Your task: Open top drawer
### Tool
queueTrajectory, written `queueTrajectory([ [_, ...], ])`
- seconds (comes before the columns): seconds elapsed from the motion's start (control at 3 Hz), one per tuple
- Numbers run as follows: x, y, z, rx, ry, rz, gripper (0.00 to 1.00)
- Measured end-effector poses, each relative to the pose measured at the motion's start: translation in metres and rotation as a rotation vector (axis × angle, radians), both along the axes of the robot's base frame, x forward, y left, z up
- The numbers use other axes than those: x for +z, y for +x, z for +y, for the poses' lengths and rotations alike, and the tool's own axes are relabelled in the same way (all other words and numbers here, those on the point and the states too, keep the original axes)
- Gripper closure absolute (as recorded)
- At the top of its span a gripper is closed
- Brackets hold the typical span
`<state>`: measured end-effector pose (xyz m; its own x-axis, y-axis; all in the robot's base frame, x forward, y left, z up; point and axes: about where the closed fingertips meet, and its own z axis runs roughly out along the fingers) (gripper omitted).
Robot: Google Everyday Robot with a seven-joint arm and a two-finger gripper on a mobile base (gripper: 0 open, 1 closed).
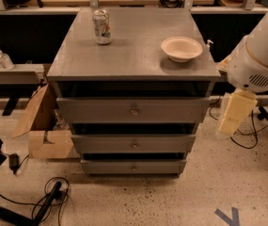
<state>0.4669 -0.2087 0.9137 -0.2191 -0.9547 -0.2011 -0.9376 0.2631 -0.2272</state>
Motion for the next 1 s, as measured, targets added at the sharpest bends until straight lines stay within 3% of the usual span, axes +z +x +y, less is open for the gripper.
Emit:
queueTrajectory([
  [0.33, -0.047, 0.021, 0.006, 0.041, -0.014, -0.007, 0.00],
  [0.67, -0.118, 0.064, 0.005, 0.065, -0.080, -0.018, 0.00],
  [1.0, -0.118, 0.064, 0.005, 0.065, -0.080, -0.018, 0.00],
])
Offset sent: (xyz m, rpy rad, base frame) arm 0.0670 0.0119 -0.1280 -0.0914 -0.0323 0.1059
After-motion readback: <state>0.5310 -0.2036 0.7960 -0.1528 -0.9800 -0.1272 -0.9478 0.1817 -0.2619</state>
